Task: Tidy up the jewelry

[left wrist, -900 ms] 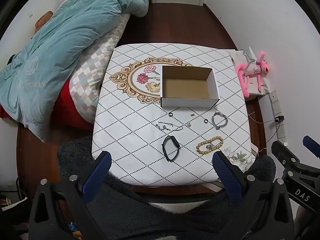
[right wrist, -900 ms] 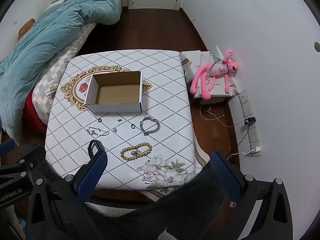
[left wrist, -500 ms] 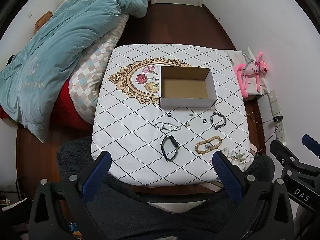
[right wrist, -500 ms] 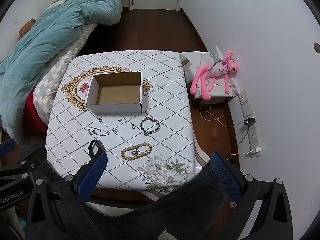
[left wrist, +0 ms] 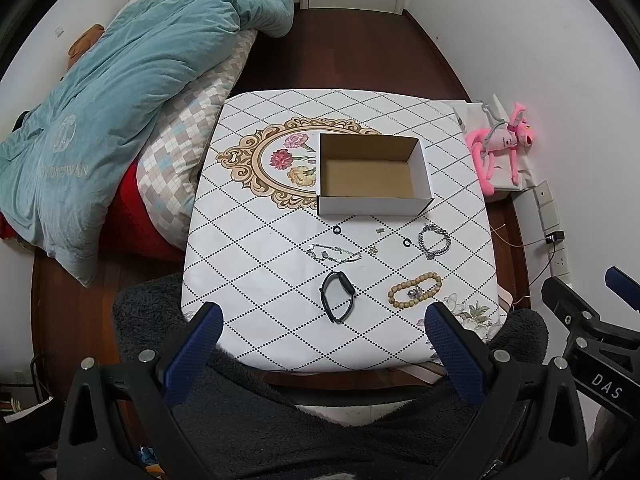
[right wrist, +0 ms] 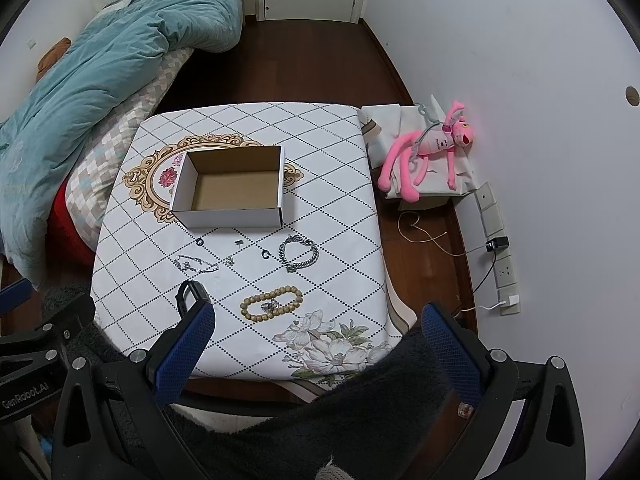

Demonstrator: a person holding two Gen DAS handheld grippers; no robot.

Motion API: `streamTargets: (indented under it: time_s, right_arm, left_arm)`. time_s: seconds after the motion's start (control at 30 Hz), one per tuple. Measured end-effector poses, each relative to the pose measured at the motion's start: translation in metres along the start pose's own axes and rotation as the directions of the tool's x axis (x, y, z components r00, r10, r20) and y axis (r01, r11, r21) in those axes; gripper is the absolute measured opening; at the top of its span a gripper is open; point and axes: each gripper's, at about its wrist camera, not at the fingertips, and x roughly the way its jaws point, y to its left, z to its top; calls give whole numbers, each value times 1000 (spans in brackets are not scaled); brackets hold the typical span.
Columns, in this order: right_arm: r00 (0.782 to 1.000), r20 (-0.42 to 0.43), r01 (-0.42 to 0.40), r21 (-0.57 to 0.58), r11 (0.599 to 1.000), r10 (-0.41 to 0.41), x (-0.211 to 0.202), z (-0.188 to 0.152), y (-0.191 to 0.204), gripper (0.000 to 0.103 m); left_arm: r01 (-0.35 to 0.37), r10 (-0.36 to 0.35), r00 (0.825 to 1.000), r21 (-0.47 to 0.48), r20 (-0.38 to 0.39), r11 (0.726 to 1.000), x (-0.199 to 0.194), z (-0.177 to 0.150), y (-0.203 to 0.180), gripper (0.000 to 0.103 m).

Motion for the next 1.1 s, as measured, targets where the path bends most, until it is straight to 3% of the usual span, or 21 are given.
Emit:
streamTargets:
  time_s: [1.1]
  right_arm:
    - [1000,7,0,-1,1000,0,-6,1,-1,103]
  left_arm:
    - [4,-4,1000,-1,10,1000,-3,3,-1,103]
